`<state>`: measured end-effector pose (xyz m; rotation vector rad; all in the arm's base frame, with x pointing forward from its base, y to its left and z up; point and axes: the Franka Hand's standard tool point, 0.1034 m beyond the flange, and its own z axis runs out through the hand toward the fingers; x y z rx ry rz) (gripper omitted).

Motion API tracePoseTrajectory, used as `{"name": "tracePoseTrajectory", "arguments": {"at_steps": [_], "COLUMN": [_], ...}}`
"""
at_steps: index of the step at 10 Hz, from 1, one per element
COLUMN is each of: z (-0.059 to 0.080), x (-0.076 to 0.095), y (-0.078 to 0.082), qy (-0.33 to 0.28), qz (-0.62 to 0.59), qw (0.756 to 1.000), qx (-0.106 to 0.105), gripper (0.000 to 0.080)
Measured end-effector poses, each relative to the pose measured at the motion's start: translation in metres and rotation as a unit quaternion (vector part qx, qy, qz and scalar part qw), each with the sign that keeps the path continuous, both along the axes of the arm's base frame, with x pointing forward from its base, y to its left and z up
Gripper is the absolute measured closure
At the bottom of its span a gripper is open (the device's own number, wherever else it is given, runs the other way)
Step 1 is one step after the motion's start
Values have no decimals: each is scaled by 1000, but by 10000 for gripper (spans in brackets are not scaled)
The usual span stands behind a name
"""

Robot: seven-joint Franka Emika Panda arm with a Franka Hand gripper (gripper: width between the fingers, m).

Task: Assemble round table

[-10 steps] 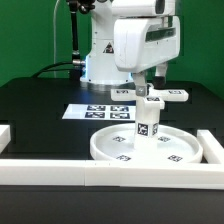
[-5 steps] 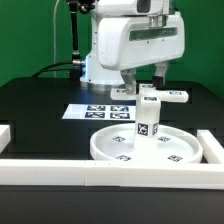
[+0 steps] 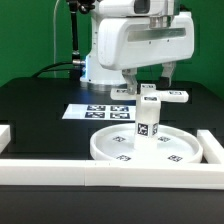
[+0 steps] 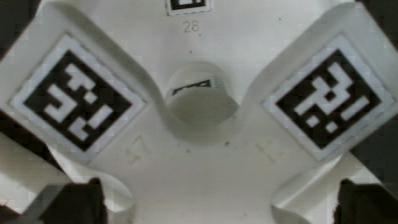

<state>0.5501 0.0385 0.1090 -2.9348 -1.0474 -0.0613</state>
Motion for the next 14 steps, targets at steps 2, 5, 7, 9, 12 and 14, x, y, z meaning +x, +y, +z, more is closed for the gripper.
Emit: {"name": "tracePoseTrajectory", "arguments": {"at_steps": [2,5,7,9,12,14], "z": [-3,-5,-5,-5,-5,-5], "x": [-1,-2,-2,-1,-2,-2], "y": [-3,-2,-2,-4,-4,-5], "qy": [3,5,5,4,5,6], "qz": [-21,-21,-20,2,-17,-49], "qw": [1000,1000,1000,1000,1000,999], "qx": [0,0,-1,-1,-1,3], "gripper": [151,151,151,366,366,366]}}
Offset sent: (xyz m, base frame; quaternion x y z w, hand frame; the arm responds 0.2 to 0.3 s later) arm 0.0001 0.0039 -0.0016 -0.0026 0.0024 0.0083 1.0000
